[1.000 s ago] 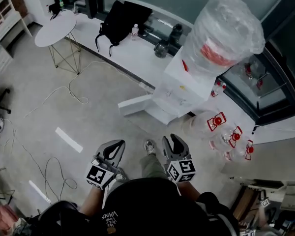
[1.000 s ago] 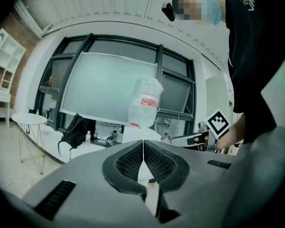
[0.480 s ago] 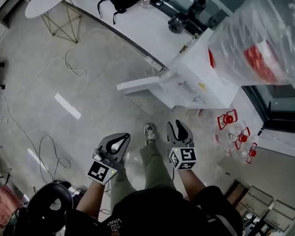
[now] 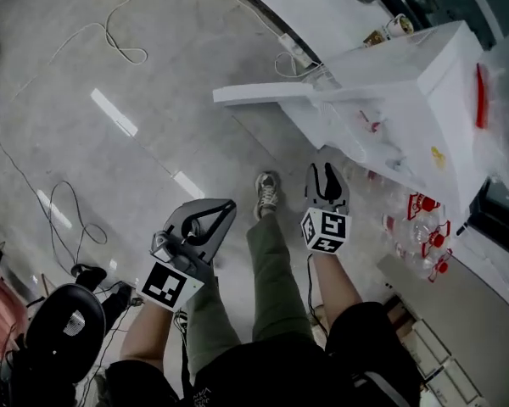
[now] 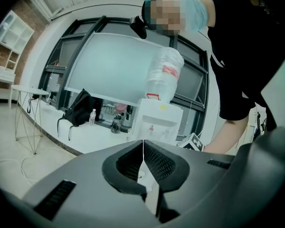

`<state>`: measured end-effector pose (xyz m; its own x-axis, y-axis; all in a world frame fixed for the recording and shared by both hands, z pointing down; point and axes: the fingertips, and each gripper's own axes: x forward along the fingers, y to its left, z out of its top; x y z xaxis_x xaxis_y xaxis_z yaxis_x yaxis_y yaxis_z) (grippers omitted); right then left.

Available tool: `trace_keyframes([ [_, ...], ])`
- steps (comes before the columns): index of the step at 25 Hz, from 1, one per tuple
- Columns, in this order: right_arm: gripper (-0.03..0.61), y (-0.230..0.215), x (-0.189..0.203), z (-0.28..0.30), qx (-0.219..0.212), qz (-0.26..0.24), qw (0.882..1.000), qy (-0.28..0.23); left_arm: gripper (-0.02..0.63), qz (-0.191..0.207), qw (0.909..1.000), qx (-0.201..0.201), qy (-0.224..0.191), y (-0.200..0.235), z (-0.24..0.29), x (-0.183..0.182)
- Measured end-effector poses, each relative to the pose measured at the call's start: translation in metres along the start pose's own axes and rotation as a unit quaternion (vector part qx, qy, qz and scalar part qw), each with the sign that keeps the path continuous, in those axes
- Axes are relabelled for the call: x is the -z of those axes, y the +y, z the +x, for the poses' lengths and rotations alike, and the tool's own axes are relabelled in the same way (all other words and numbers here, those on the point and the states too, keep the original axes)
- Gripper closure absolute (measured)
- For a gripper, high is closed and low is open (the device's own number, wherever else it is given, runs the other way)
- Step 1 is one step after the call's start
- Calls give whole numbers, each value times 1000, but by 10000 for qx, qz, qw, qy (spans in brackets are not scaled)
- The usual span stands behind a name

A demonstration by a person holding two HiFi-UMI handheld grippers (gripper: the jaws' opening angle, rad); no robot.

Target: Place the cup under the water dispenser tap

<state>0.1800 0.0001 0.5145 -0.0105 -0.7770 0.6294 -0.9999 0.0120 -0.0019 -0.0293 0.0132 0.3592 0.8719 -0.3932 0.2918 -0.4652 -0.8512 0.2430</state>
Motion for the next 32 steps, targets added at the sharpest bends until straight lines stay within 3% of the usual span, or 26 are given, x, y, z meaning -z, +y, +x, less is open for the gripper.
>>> trace_keyframes([
  [7, 456, -26, 117, 100, 458, -217, 9965, 665, 592, -207, 9998, -33, -72, 33, 34, 91],
  [12, 456, -67, 206, 162, 954, -290, 9850, 1410, 594, -402, 9992, -11, -6, 40, 57, 153],
  [15, 456, -87, 240, 193, 1161, -456, 9773, 1710, 592, -571, 9983, -66, 32, 44, 70, 184],
  [23, 456, -129, 275, 261, 1272, -1087, 9639, 2073, 594, -815, 9966, -126, 20, 58, 107, 227],
  [32, 456, -177, 267, 336, 1690, -1478, 9467, 2308, 592, -712, 9970, -290, -9, 93, 135, 241],
])
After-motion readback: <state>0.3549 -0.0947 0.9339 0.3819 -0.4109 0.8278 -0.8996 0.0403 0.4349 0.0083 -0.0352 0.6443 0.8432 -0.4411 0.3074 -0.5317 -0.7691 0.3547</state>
